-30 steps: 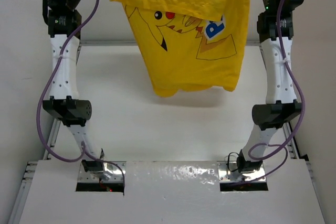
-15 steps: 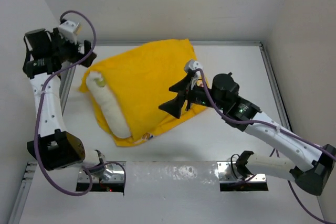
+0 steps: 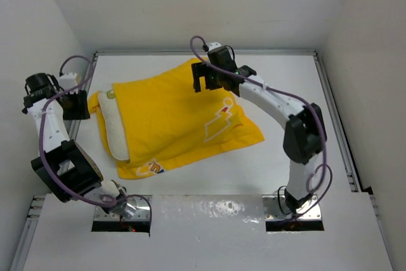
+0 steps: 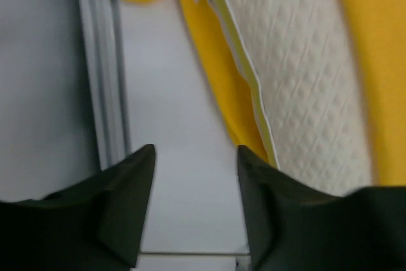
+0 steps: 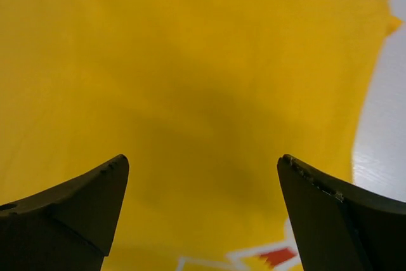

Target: Put the pillow into the pillowcase

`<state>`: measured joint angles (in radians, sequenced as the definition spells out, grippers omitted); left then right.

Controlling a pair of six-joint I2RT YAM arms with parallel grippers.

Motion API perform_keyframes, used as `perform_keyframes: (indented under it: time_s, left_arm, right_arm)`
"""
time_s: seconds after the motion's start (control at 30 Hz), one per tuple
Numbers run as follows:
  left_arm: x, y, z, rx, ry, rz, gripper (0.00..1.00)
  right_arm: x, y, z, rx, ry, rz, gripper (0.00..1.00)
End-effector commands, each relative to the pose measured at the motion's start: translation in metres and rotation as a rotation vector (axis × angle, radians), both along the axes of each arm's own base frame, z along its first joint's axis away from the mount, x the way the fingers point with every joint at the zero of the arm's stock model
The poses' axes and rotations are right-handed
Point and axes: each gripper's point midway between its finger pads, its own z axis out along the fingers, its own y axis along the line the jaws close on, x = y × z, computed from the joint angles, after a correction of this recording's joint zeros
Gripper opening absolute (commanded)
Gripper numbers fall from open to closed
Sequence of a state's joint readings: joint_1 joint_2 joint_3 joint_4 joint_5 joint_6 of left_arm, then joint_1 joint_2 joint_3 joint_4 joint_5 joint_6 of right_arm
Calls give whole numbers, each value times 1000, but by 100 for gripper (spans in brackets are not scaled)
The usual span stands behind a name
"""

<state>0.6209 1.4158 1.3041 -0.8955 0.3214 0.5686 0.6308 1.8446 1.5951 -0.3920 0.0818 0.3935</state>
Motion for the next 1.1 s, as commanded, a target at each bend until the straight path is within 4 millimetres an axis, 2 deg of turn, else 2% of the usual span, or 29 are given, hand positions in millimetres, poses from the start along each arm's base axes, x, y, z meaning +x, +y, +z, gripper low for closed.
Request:
perform_keyframes:
  time_s: [0.0, 0.03, 0.07, 0.1, 0.17, 0.23, 0.27, 0.3, 0.33, 0.4, 0.43, 0.47, 0.5, 0.53, 0.57, 0.6, 0.63, 0.67, 0.7, 0.73, 0.77, 0.83, 0.87, 0.9, 0.93, 0.97, 1.0, 1.03, 1.07]
  left_arm:
    - [-29, 3, -39, -32, 142, 54, 55]
    - [-31, 3, -46, -39, 156, 58, 59]
    - [-33, 4, -60, -47, 174, 68, 61]
    - [-39, 4, -75, -61, 208, 87, 62]
    - [-38, 11, -86, -65, 216, 112, 63]
    - [-39, 12, -97, -111, 237, 141, 64]
    - [-39, 12, -100, -130, 237, 148, 64]
    - [-37, 11, -104, -152, 244, 144, 65]
    - [-37, 11, -106, -161, 249, 146, 65]
    - [-31, 5, -107, -207, 239, 111, 65]
    - [-29, 1, -106, -224, 233, 76, 65]
    - [-18, -6, -100, -274, 198, 31, 65]
    - [-16, -18, -97, -314, 208, -9, 65]
    - [-11, -24, -94, -323, 204, -47, 65]
    - [-2, -29, -92, -325, 203, -78, 65]
    - [7, -46, -92, -315, 218, -138, 65]
    - [11, -51, -95, -290, 236, -165, 66]
    - [24, -68, -97, -257, 235, -226, 67]
    - [29, -74, -101, -246, 244, -223, 68]
    - [37, -78, -100, -239, 227, -228, 68]
    - [48, -89, -102, -250, 213, -254, 69]
    - [64, -98, -103, -279, 210, -264, 72]
    - [70, -107, -103, -279, 216, -285, 72]
    - [74, -112, -104, -286, 219, -291, 72]
    - [81, -115, -107, -292, 221, -296, 73]
    - [86, -126, -108, -294, 220, -321, 73]
    - [89, -133, -110, -300, 221, -336, 73]
    - [91, -140, -117, -312, 238, -333, 75]
    - [96, -151, -122, -308, 239, -351, 76]
  right_arm:
    - [39, -58, -30, -91, 88, -263, 99]
    - [52, -69, -35, -81, 102, -302, 99]
    - [56, -70, -60, -105, 140, -295, 99]
    - [58, -71, -70, -129, 149, -274, 99]
    - [47, -62, -108, -136, 239, -208, 99]
    - [40, -62, -127, -121, 277, -207, 77]
    - [30, -72, -145, -106, 333, -233, 58]
    - [32, -76, -148, -70, 336, -251, 35]
    - [30, -84, -152, -49, 356, -272, 0]
    - [37, -123, -152, -2, 377, -380, 0]
    - [45, -161, -142, 13, 350, -476, 0]
    - [54, -179, -133, 26, 314, -521, 0]
    - [62, -199, -125, 35, 293, -564, 0]
    - [80, -229, -104, 50, 236, -600, 0]
    - [87, -234, -92, 66, 225, -575, 10]
    - [109, -239, -60, 79, 148, -545, 30]
    - [112, -240, -55, 22, 138, -480, 79]
    - [117, -236, -45, 7, 128, -445, 91]
    - [127, -231, -22, -27, 95, -421, 99]
    - [135, -223, -1, -20, 43, -401, 99]
    - [133, -223, 2, -57, 48, -411, 99]
    - [127, -189, 20, -75, -8, -351, 99]
    - [121, -176, 39, -75, -62, -329, 99]
    - [103, -136, 31, -97, -63, -234, 95]
    - [98, -110, 38, -81, -115, -179, 83]
    - [84, -90, 37, -83, -128, -133, 39]
    - [64, -44, 39, -75, -147, -45, 25]
    - [55, -19, 39, -58, -160, -2, 21]
    - [45, 2, 37, -49, -153, 40, 25]
